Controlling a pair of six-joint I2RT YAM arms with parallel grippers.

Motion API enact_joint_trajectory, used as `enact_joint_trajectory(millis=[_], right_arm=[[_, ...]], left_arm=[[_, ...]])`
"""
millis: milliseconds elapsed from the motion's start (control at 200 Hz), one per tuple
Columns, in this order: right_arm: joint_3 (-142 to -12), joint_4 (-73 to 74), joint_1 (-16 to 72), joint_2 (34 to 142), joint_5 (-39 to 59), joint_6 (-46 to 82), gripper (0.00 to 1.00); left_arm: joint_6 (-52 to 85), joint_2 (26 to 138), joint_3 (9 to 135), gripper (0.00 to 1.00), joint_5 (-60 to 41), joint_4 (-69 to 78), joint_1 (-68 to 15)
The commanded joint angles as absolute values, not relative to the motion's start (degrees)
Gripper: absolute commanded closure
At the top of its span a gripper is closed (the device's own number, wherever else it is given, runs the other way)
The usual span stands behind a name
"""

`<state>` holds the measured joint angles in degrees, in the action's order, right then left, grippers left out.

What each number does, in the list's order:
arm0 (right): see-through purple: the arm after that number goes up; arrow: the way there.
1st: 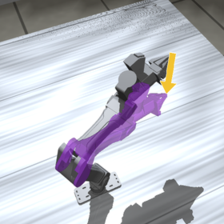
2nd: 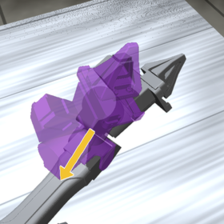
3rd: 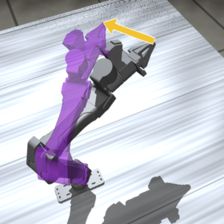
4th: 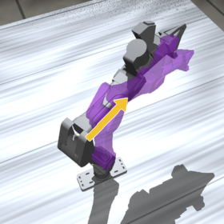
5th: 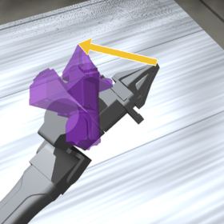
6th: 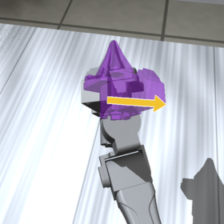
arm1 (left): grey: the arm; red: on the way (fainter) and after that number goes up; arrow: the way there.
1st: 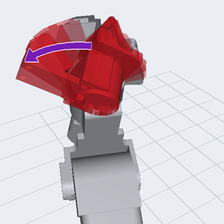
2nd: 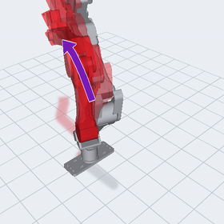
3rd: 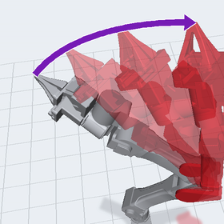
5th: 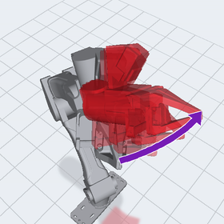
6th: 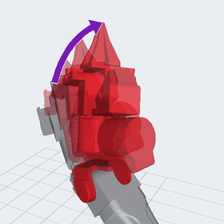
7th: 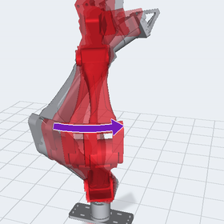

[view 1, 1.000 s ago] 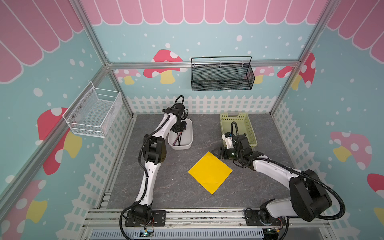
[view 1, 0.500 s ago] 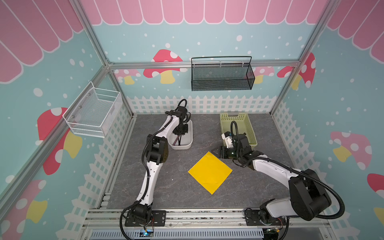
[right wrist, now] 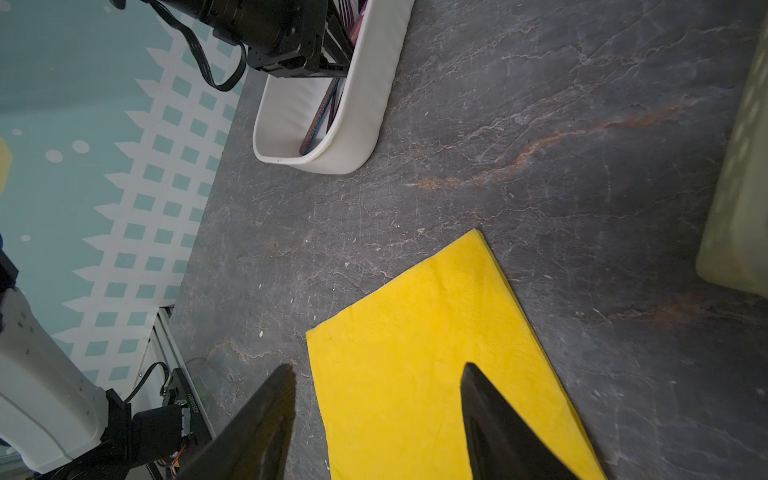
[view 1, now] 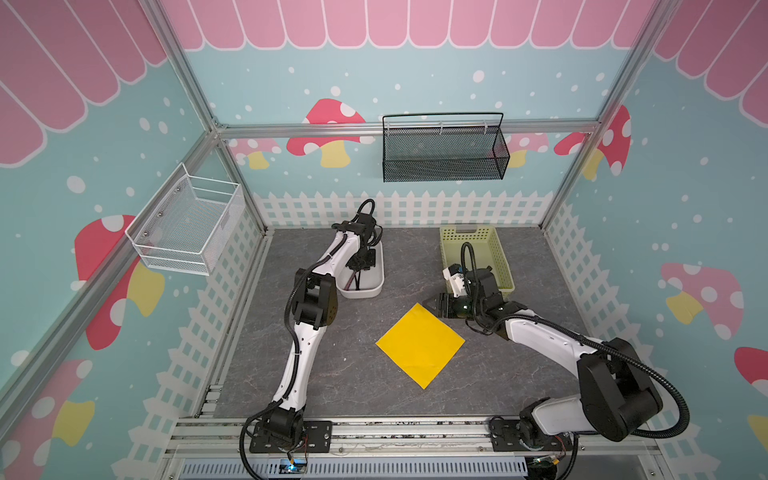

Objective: Place the utensils on the paper napkin and roll it up
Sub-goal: 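Close the left gripper on the purple spoon handle and lift it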

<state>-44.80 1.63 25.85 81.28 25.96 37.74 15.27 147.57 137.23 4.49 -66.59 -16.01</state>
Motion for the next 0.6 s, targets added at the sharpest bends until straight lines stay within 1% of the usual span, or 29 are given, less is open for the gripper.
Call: enact_joint_trajectory(millis=[0,180,335,445,595], right_arm=[[-45.7,1.2,25.6,81.9,25.7,36.9,0.35],[-45.7,0.9,25.6,81.7,25.8,36.7,0.35],[-45.5,0.9,25.6,81.6,25.6,36.7,0.35],[-45.4,0.9,25.6,81.4,25.7,36.8,0.35],[-45.3,0.7,25.6,81.2,25.5,36.7,0.35]], left_arm=[[16.1,148.0,135.9,0.73,8.5,-65.9,-16.3],[16.4,147.4,134.5,0.72,11.1,-65.5,-16.7],[17.5,146.1,132.0,0.7,12.8,-64.3,-17.1],[17.7,146.5,131.5,0.7,10.5,-64.2,-16.9],[18.1,147.5,131.1,0.73,5.7,-64.2,-16.4]])
